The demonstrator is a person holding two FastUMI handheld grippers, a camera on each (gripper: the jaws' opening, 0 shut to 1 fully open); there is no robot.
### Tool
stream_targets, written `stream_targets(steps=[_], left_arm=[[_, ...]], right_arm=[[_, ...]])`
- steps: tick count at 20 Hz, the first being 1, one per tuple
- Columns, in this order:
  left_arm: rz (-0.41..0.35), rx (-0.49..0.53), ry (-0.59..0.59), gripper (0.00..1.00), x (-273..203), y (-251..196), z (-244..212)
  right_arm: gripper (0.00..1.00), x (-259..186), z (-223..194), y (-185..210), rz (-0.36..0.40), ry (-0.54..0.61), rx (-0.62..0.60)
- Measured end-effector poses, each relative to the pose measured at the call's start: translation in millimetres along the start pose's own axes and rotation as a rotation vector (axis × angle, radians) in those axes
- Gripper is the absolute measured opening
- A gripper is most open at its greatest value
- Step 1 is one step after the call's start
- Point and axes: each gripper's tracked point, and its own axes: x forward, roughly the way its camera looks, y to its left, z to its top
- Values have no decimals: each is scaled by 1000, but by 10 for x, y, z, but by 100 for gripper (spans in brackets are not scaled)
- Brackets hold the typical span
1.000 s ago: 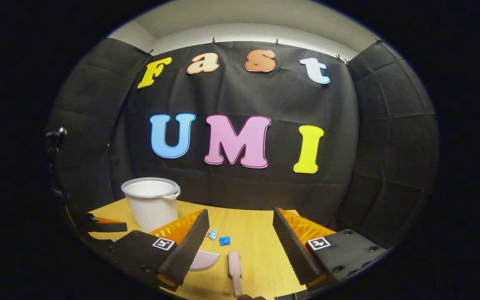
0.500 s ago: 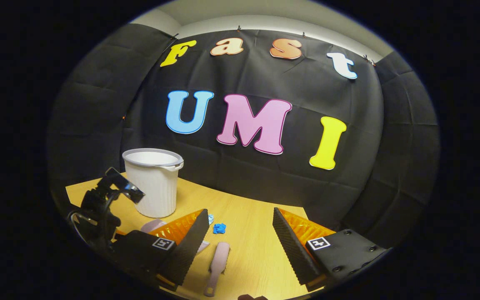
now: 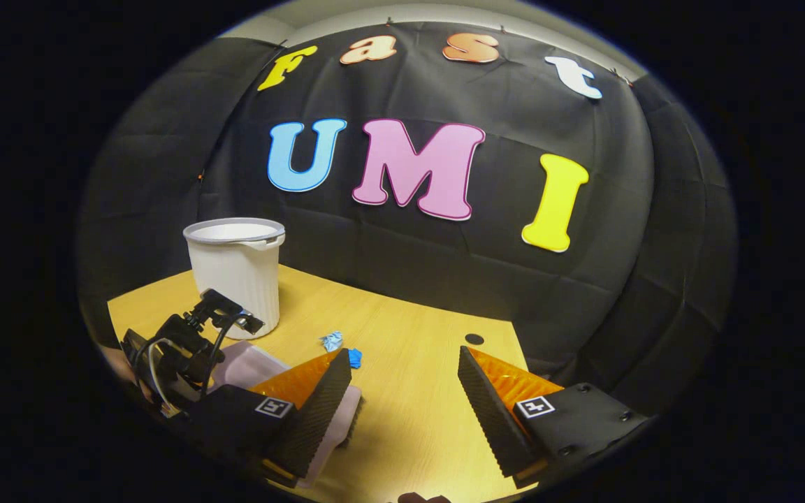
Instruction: Pick up the small broom and dustpan from the desktop, sweep the trash into the dustpan with the broom, and then empty the trash into the garbage bin.
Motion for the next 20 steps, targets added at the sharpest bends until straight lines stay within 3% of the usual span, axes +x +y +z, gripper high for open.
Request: stream_targets(steps=[1, 4, 6, 8, 11, 15, 18, 20], left_arm=[[-1, 8, 8, 36, -42, 4, 10], [-9, 27, 36, 31, -20, -5, 9], [-15, 18, 49, 30, -24, -3, -20], [-20, 11, 47, 31, -21, 9, -30], [-24, 5, 34, 30, 26, 37, -36], [-47, -33, 1, 31, 27, 99, -152], [-58, -28, -23, 30, -68, 203, -327], [-72, -47, -33, 31, -95, 250, -419]], right_arm=[[99, 2, -59, -5, 2, 23, 18], [99, -32, -220, 84, 25, 97, 73], [99, -18, -387, 196, 54, 179, 90], [95, -77, -700, 357, 90, 332, 104], [100, -88, -1144, 560, 127, 541, 125], [100, 59, -1635, 697, 120, 724, 56], [96, -22, -2047, 825, 125, 932, 66], [100, -12, -2154, 782, 98, 992, 47]])
